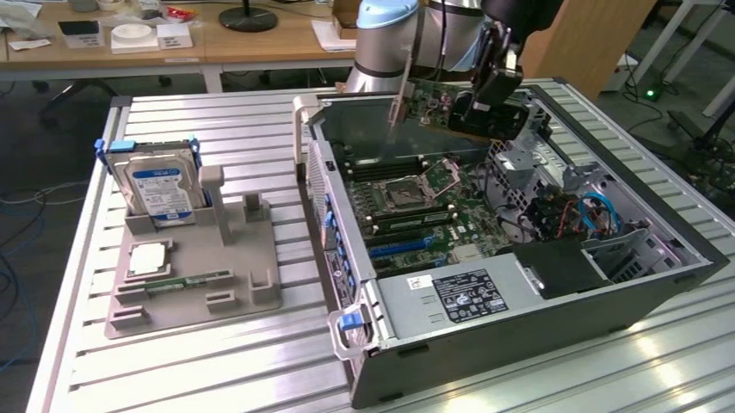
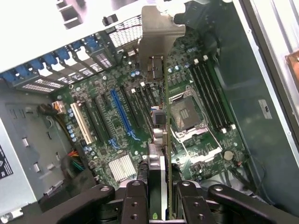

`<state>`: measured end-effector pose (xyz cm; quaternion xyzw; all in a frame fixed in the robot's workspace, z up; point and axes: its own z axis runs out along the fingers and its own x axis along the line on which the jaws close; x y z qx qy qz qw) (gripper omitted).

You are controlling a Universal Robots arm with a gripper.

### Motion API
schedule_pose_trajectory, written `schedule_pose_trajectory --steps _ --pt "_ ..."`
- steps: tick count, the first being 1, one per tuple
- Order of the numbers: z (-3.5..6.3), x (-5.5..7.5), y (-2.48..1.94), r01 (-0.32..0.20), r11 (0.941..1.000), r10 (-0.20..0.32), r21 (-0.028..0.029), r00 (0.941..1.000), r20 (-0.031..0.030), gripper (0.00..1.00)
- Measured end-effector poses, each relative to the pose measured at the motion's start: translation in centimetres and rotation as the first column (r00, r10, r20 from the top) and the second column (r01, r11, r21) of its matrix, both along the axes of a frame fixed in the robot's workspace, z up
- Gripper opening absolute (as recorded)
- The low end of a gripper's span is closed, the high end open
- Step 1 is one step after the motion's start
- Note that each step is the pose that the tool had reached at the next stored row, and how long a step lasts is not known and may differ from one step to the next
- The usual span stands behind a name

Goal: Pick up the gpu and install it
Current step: 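Insert the gpu into the slot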

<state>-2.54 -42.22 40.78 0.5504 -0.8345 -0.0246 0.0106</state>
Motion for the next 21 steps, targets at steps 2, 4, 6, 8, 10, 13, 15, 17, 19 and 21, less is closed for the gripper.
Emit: schedule_pose_trajectory --steps 2,4,6,8,10,13,15,17,19,21 --pt "0.0 0.0 0.0 -0.022 0.9998 0.022 0.0 0.9998 0.0001 0.29" --pt "0.0 0.0 0.0 -0.043 0.9991 0.043 -0.0001 0.9991 0.0001 0.29" --pt "0.0 0.0 0.0 -0.066 0.9978 0.066 0.0 0.9978 0.0 0.29" --pt "0.0 0.0 0.0 -0.089 0.996 0.089 -0.0001 0.996 0.0 0.29" --pt "0.0 0.0 -0.01 -0.111 0.9938 0.111 -0.0001 0.9938 0.0 0.29" --pt "0.0 0.0 -0.01 -0.144 0.9895 0.144 -0.0001 0.9895 0.0001 0.29" --pt "0.0 0.0 -0.01 -0.166 0.9861 0.166 -0.0001 0.9861 0.0 0.29" --pt "0.01 0.0 -0.02 -0.184 0.9829 0.184 -0.0001 0.9829 0.0 0.29" --pt "0.01 0.0 -0.03 -0.192 0.9814 0.192 -0.0001 0.9814 0.0 0.29" --pt "0.0 0.0 -0.03 -0.192 0.9814 0.192 0.0 0.9814 0.0 0.29"
